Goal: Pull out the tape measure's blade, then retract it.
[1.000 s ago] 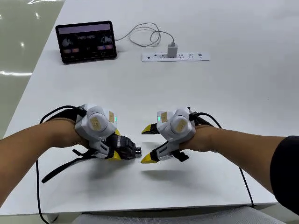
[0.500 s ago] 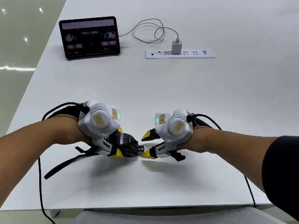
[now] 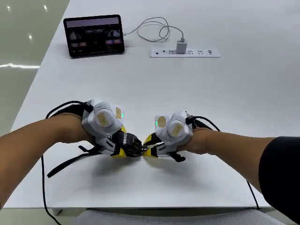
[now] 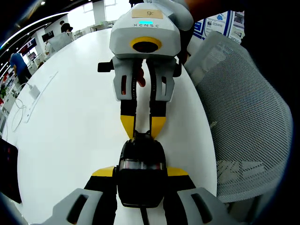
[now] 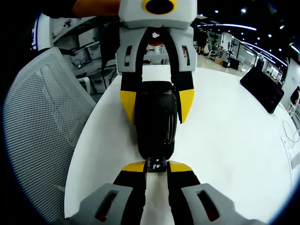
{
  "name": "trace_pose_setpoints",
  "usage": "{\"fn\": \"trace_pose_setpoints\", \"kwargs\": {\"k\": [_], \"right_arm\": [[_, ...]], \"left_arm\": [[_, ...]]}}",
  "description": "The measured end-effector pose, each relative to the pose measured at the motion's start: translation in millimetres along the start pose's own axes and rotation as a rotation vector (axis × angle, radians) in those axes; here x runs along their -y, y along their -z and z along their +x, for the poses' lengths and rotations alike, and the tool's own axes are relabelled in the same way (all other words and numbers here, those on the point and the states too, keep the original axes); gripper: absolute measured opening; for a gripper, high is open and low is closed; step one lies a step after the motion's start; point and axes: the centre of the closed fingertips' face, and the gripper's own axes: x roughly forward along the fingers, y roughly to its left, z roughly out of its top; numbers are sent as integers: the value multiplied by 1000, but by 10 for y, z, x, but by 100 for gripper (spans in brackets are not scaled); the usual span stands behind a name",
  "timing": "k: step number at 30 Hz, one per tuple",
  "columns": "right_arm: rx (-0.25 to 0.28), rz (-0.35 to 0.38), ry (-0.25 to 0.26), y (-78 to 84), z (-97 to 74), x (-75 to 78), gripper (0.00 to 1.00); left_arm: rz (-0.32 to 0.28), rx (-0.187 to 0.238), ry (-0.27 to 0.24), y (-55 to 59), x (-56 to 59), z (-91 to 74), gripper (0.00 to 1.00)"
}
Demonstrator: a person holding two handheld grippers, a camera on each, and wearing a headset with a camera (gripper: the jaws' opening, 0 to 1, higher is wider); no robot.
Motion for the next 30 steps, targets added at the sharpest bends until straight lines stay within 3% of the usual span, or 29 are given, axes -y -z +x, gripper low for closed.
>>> {"fn": "trace_pose_setpoints", "kwargs": {"k": [30], "right_arm": [[-8,41,-9,69,-37,-5,9]], "left_arm": [[-17,2,2,-1,4,3,34]]}}
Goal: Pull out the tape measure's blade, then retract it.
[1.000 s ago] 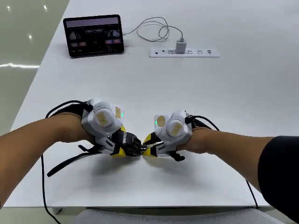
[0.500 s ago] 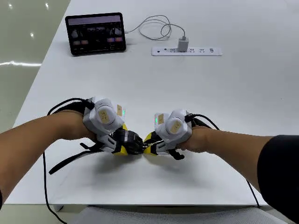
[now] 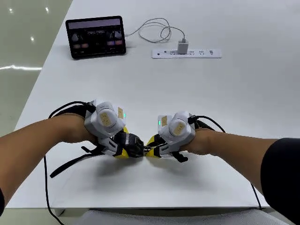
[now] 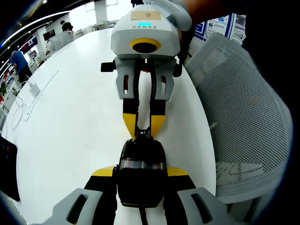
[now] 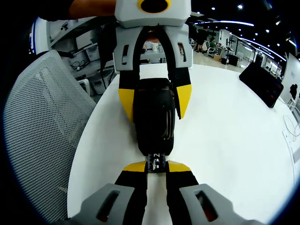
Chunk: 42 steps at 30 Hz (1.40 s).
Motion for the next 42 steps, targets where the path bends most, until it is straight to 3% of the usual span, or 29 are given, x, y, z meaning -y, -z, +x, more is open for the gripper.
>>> {"fn": "trace_pose_setpoints", "kwargs": {"k": [42], "right_arm": [[-9,38,29,275,-278,8,10]], "left_arm": [[-2,17,-3,-5,-1,2,34]]}}
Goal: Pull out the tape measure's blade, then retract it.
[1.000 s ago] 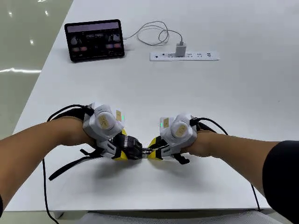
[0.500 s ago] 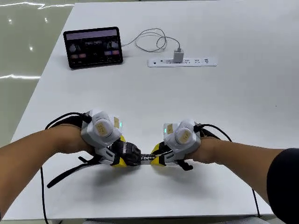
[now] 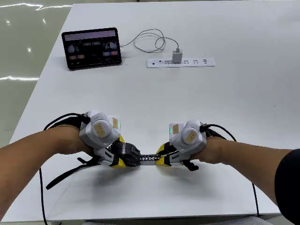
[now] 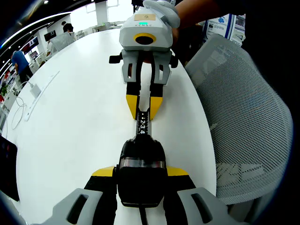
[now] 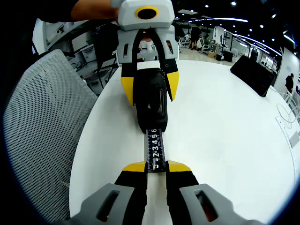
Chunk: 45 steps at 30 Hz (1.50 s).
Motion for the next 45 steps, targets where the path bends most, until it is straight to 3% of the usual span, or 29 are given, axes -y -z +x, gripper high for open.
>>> {"fn": "trace_pose_setpoints", "kwargs": {"k": [45], "right_arm": [[-19,26,34,377,-352,-3,10]], "left_arm": [[-3,2,-5,-14,18,3,34]]}}
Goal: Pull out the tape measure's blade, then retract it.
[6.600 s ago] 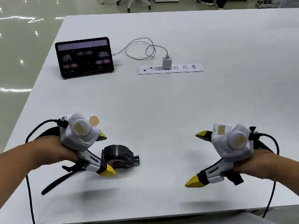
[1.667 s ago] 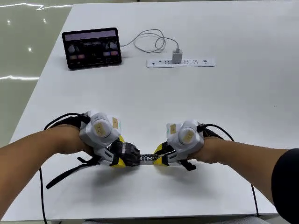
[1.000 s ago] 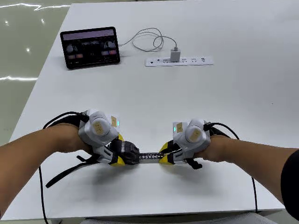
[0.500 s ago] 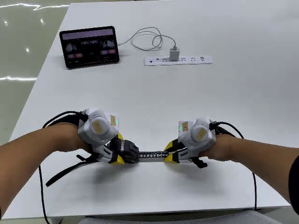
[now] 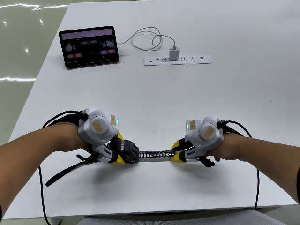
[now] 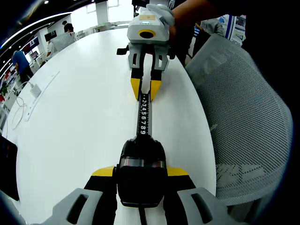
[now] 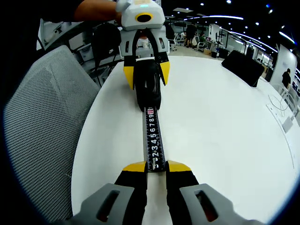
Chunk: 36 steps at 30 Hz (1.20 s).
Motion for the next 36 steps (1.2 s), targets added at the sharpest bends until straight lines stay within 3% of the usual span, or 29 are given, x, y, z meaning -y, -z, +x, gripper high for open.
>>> {"fn": "trace_pose_setpoints", "kwargs": {"k": [36], "right_arm": [[-34,11,26,375,-335,65,10]], "left_arm": [[-8,8,-6,-7,-1,8,34]]}}
